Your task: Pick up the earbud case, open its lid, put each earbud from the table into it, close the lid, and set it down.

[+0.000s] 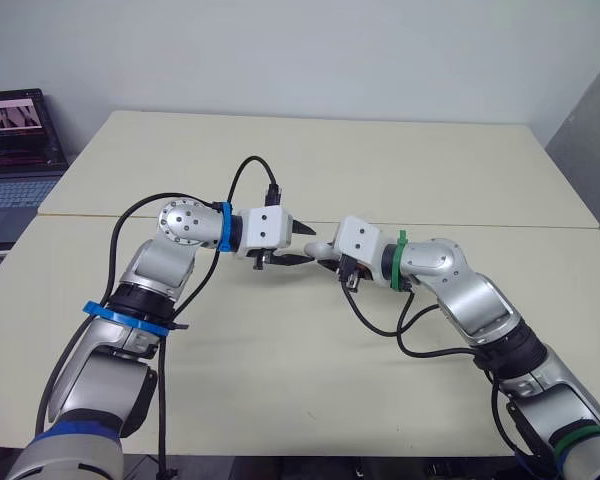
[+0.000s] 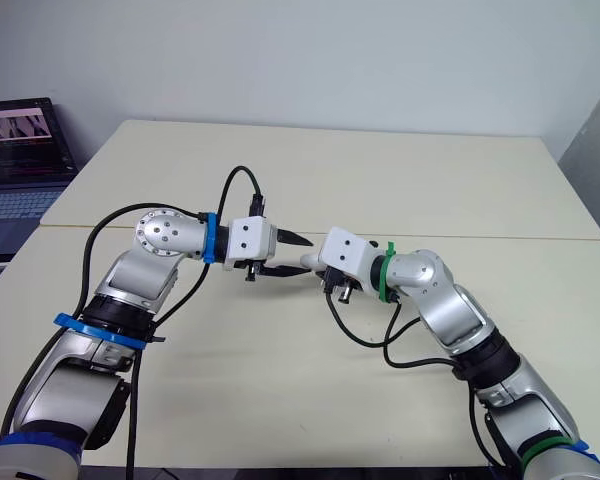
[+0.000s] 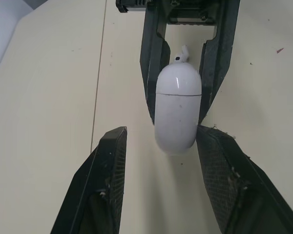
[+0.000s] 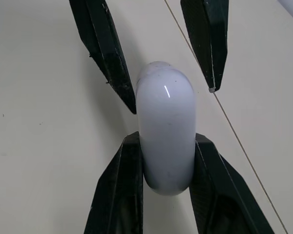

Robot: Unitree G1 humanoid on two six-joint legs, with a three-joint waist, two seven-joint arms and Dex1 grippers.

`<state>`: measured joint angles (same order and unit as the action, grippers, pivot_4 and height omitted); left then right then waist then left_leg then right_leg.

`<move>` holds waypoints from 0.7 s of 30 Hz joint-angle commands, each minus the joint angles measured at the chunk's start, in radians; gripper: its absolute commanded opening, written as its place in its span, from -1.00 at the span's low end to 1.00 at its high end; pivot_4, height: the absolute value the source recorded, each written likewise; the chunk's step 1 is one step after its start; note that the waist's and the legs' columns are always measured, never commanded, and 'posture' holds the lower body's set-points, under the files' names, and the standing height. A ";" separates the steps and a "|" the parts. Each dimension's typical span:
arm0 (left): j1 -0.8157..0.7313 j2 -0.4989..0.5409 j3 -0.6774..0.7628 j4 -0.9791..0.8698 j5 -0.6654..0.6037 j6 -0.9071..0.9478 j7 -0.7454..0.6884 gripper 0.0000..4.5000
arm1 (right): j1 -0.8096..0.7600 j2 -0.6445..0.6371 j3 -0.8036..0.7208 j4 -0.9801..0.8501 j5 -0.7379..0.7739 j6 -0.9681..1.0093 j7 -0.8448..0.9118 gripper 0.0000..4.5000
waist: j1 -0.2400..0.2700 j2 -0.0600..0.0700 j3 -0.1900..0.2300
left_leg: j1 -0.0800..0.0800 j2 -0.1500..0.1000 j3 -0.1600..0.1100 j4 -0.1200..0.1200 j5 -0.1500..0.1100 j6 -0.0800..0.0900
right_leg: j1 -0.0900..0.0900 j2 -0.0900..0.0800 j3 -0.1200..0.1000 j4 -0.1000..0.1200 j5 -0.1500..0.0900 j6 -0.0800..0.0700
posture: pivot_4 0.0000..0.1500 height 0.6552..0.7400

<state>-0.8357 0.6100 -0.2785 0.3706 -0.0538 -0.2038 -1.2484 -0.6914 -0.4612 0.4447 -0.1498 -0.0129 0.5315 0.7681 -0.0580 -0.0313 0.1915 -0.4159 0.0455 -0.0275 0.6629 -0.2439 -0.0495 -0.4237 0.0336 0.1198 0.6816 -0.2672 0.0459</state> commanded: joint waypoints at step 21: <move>-0.035 -0.035 0.018 -0.001 0.011 -0.033 -0.039 -0.68 | -0.032 0.050 -0.003 -0.044 -0.074 -0.025 0.044 -0.62 | 0.000 0.000 0.000 | 0.000 0.000 0.000 0.000 0.000 0.000 | 0.000 0.000 0.000 0.000 0.000 0.000 | 1.00 1.00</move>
<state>-0.8465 0.5852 -0.2787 0.3966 -0.0236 -0.2256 -1.2911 -0.7112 -0.4282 0.4514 -0.1533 -0.0972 0.5162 0.8060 -0.0577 -0.0313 0.1914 -0.4158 0.0455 -0.0277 0.6631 -0.2439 -0.0495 -0.4236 0.0334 0.1198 0.6821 -0.2672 0.0459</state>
